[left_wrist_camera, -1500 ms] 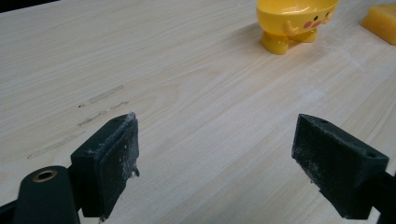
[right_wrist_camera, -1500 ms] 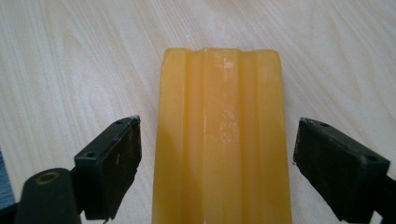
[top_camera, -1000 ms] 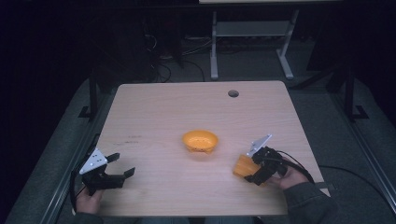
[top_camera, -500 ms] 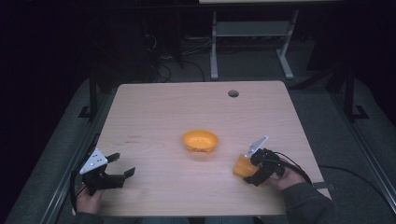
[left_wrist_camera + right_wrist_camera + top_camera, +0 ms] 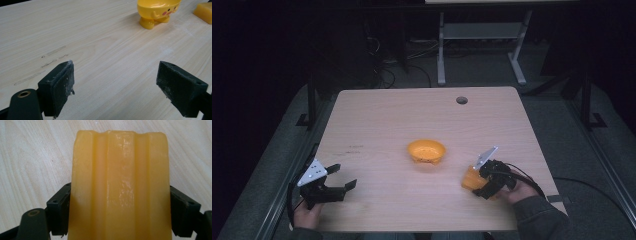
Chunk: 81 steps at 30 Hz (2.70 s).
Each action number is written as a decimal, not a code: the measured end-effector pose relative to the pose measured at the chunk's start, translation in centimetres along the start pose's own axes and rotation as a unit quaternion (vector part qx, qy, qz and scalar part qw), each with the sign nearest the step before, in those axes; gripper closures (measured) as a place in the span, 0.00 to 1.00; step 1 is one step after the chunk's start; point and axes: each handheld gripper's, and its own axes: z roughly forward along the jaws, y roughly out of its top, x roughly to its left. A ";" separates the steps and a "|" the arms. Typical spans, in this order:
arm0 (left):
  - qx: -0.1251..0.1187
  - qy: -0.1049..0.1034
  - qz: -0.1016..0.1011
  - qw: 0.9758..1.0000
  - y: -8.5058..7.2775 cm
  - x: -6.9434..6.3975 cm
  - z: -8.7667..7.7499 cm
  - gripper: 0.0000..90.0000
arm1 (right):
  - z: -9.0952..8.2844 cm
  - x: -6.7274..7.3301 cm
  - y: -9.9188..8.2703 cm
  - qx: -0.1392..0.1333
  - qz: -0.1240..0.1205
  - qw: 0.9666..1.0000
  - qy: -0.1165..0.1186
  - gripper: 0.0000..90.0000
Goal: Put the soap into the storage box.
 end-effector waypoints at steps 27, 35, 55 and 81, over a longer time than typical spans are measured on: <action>-0.002 -0.001 0.003 1.000 0.1 0.1 -0.1 0.16 | -2.3 -0.4 2.0 -0.012 -0.027 1.000 -0.005 0.23; -0.002 -0.001 0.001 1.000 0.1 0.1 -0.1 0.16 | -2.7 -0.7 2.7 -0.021 -0.030 0.999 -0.002 0.23; -0.002 0.000 0.002 1.000 0.1 0.1 -0.1 0.16 | -3.4 -1.3 5.0 -0.025 -0.048 0.999 -0.001 0.23; -0.006 -0.001 -0.001 1.000 0.1 0.2 -0.1 0.16 | -3.8 -2.2 7.2 -0.020 -0.063 0.998 0.003 0.23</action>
